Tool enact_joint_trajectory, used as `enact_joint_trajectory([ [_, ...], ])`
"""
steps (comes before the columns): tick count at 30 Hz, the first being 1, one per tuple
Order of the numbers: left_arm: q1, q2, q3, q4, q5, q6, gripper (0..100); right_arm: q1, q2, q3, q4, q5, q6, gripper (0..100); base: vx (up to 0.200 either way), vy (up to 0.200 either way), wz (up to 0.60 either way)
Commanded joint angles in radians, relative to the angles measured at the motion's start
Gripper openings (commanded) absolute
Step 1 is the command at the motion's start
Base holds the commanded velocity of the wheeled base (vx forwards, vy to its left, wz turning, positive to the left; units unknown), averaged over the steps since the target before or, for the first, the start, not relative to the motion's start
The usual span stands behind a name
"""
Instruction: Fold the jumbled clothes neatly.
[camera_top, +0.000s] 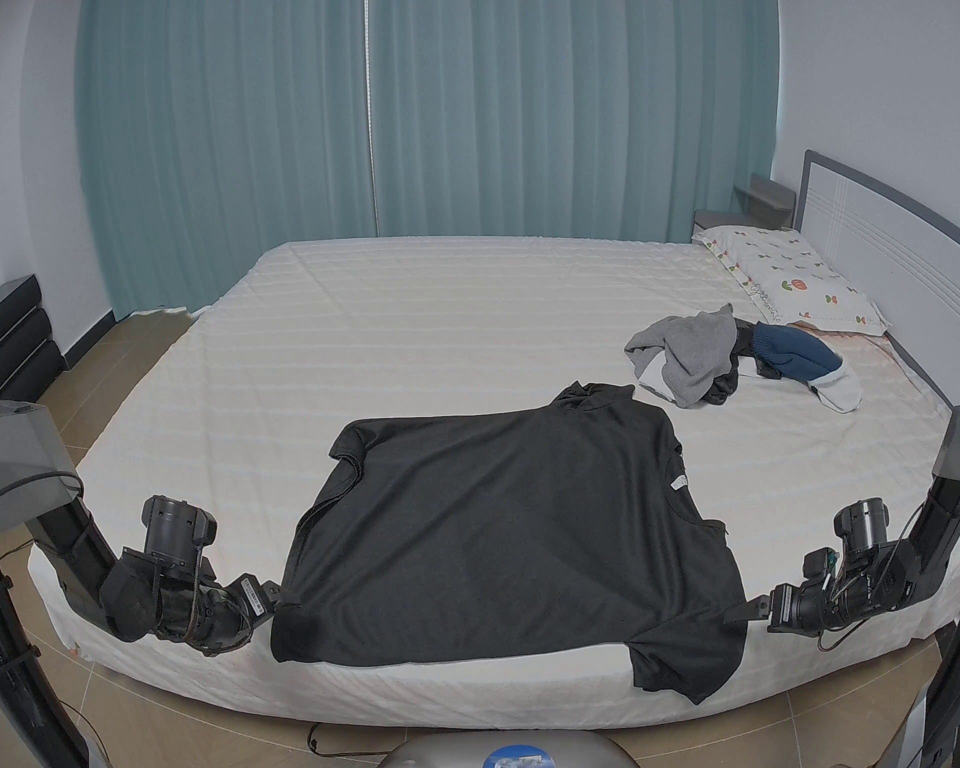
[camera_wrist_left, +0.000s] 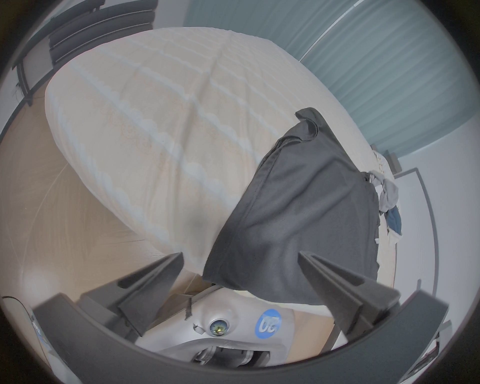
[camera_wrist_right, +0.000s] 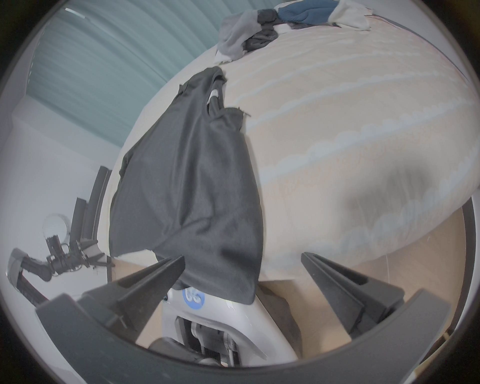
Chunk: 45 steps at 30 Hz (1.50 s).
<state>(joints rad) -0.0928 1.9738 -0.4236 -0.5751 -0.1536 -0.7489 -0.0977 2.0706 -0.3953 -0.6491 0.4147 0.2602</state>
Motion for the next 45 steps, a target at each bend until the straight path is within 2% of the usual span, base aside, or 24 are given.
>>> enact_joint_trajectory([
  [1, 0.004, -0.035, -0.023, -0.005, -0.014, -0.029, 100, 0.046, -0.046, -0.062, -0.001, 0.006, 0.117, 100, 0.000, 0.000, 0.00],
  [5, 0.005, -0.046, -0.024, -0.006, -0.023, -0.036, 100, 0.095, -0.067, -0.106, -0.004, 0.007, 0.258, 100, 0.000, 0.000, 0.00],
  [8, 0.004, -0.046, -0.029, -0.006, -0.026, -0.061, 100, 0.113, -0.073, -0.119, -0.004, 0.007, 0.309, 100, 0.000, -0.067, 0.00],
  [9, 0.002, -0.047, -0.032, -0.006, -0.032, -0.076, 100, 0.128, -0.076, -0.126, -0.023, 0.007, 0.355, 100, 0.000, -0.200, 0.00],
  [12, 0.001, -0.055, -0.034, -0.006, -0.044, -0.079, 100, 0.147, -0.070, -0.114, -0.072, 0.006, 0.406, 100, 0.000, -0.200, 0.00],
  [16, 0.002, -0.052, -0.035, -0.006, -0.046, -0.079, 100, 0.148, -0.064, -0.106, -0.107, 0.006, 0.435, 100, 0.000, -0.200, 0.00],
  [21, 0.002, -0.047, -0.038, -0.025, -0.043, -0.084, 100, 0.148, -0.063, -0.105, -0.107, 0.007, 0.444, 100, 0.000, 0.000, 0.00],
  [25, 0.010, -0.047, -0.041, -0.069, -0.041, -0.139, 100, 0.150, -0.063, -0.103, -0.107, 0.007, 0.444, 100, 0.000, 0.000, 0.00],
  [28, 0.034, -0.046, -0.050, -0.083, -0.044, -0.150, 100, 0.151, -0.061, -0.105, -0.107, 0.006, 0.445, 100, 0.200, 0.000, 0.00],
  [37, 0.041, -0.039, -0.061, -0.085, -0.046, -0.152, 100, 0.157, -0.061, -0.105, -0.109, 0.006, 0.445, 100, 0.200, 0.000, 0.00],
  [45, 0.051, 0.007, -0.119, -0.086, -0.043, -0.162, 100, 0.157, -0.060, -0.105, -0.109, 0.006, 0.445, 100, 0.000, 0.000, 0.00],
])
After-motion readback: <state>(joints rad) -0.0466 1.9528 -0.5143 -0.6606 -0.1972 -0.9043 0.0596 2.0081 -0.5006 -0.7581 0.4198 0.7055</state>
